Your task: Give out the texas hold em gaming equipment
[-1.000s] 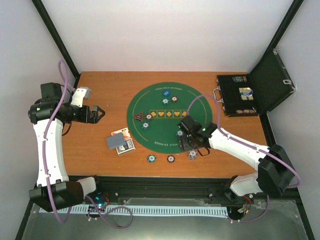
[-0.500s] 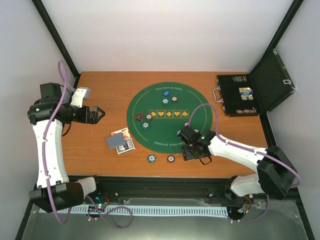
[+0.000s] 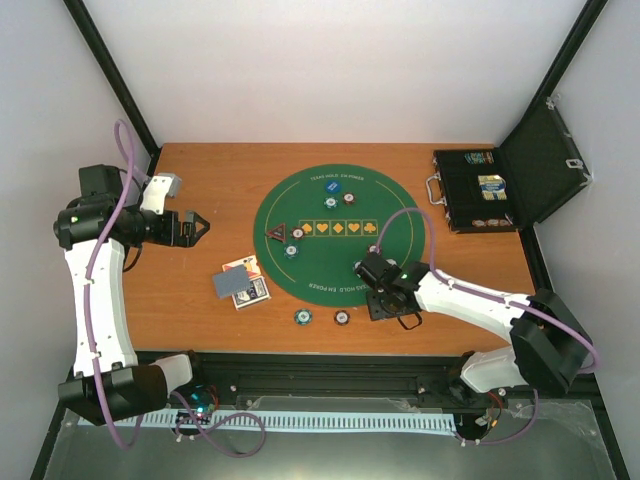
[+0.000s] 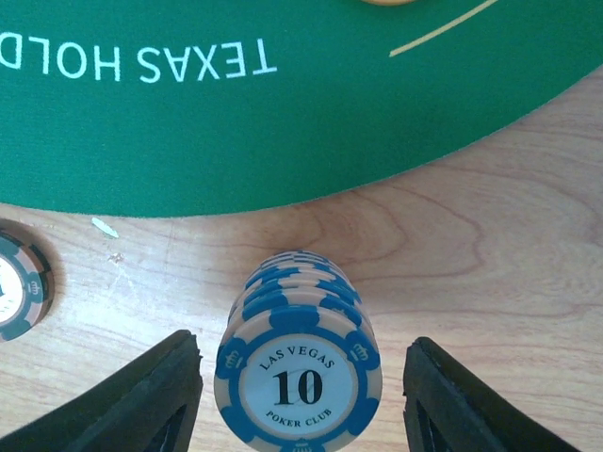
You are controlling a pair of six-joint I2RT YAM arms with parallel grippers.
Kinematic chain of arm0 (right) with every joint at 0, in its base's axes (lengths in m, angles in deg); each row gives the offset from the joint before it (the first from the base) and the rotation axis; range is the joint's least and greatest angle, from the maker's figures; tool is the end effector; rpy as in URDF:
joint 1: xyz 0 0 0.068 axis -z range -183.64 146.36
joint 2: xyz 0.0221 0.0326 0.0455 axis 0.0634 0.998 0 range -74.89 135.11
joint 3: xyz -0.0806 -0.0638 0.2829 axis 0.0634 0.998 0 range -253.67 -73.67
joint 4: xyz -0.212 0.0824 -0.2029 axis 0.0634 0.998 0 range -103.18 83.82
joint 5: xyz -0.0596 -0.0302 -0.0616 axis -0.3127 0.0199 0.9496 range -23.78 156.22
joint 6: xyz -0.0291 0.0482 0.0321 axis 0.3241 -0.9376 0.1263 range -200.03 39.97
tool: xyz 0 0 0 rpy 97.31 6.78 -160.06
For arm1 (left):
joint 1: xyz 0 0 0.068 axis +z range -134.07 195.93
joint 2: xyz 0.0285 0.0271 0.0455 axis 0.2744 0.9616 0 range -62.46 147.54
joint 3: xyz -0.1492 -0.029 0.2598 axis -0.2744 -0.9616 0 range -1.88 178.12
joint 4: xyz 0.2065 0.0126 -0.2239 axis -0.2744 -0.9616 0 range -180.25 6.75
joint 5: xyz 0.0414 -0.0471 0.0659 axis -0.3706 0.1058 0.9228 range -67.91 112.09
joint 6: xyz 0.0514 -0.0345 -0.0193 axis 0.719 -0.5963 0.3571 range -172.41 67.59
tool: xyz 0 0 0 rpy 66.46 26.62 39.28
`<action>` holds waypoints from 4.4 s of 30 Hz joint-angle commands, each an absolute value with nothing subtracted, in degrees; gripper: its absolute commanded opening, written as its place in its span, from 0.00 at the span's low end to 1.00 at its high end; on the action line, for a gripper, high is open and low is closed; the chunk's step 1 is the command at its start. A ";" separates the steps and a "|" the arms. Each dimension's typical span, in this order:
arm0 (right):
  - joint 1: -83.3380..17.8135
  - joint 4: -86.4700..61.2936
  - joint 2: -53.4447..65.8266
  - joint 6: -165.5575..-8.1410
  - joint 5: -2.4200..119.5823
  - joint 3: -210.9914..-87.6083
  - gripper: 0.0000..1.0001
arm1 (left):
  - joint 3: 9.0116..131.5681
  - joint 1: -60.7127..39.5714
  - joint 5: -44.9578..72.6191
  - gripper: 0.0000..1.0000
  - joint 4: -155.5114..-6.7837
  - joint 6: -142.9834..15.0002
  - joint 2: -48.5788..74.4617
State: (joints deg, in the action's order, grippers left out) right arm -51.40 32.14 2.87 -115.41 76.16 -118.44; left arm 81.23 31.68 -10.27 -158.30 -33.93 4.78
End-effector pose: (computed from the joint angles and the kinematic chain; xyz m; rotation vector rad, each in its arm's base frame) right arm 0.1809 0.1862 0.1707 -0.2847 2.8606 0.0082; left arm 0.2285 0.0362 0.4206 0.2520 2.4246 -0.4769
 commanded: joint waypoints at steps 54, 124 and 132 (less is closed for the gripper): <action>-62.08 39.34 54.47 -106.49 73.56 -186.01 0.12 | 86.06 32.01 -9.24 1.00 -160.15 -33.45 5.30; -51.76 32.64 1.32 -115.28 76.42 -119.29 0.78 | 83.59 32.04 -10.61 1.00 -159.39 -32.59 5.21; -50.15 30.52 1.90 -113.97 75.30 -118.34 0.75 | 83.64 32.07 -10.56 1.00 -159.41 -32.72 5.12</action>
State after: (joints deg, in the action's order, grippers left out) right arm -51.36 32.90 1.40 -114.05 75.78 -118.88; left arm 83.24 31.68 -9.68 -159.56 -33.06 5.30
